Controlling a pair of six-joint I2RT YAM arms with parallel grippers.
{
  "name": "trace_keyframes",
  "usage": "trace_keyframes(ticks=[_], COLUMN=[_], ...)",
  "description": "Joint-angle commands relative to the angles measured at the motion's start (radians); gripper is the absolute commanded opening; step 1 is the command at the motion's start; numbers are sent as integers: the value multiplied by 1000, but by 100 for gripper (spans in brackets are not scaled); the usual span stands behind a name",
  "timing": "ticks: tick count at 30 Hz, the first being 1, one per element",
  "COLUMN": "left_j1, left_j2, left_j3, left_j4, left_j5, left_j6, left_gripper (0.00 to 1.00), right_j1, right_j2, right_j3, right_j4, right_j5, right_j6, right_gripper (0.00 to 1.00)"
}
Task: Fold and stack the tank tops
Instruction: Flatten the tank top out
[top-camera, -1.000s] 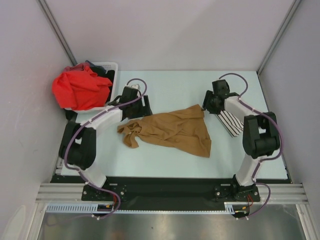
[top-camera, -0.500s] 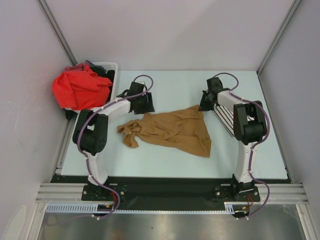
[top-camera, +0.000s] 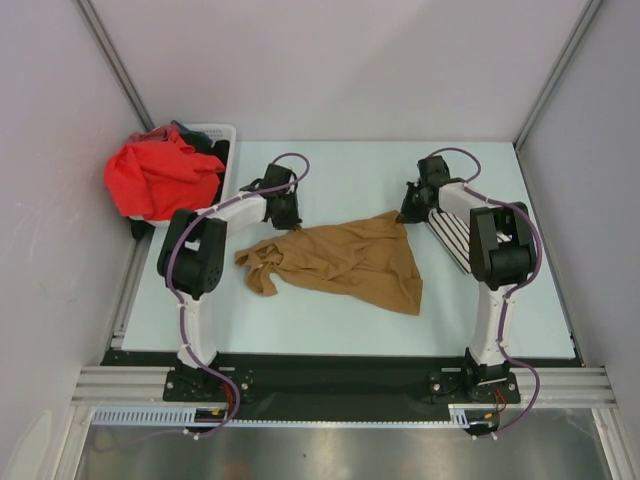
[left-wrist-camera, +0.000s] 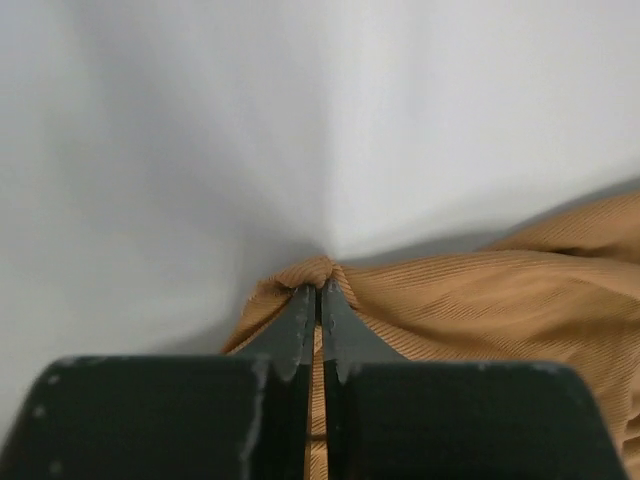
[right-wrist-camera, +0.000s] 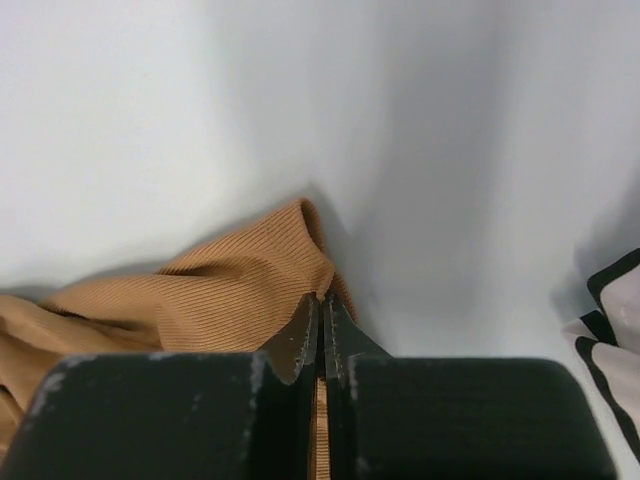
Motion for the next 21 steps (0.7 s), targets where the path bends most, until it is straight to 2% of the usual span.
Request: trace_keyframes(ticks=[1, 5, 12, 17, 21], left_j1=[5, 25, 58, 57, 57], left_j2=[-4, -99, -372, -617, -770], left_j3=[72, 77, 68, -13, -53], left_j4=[-23, -59, -103, -88, -93], left_j5=[13, -97, -93, -119, -119], left_j6=[31, 57, 68, 59, 51], left_gripper=[0, 0, 0, 0, 0], right_j1=[0, -18, -32, -43, -61], right_j2=[-77, -118, -250, -434, -566], right_j3=[-4, 19, 90, 42, 25], right_j4=[17, 11, 6, 92, 95], right_j5=[-47, -90, -214, -337, -365], right_j6=[-11, 5, 35, 69, 84], right_gripper=[0, 0, 0, 0, 0])
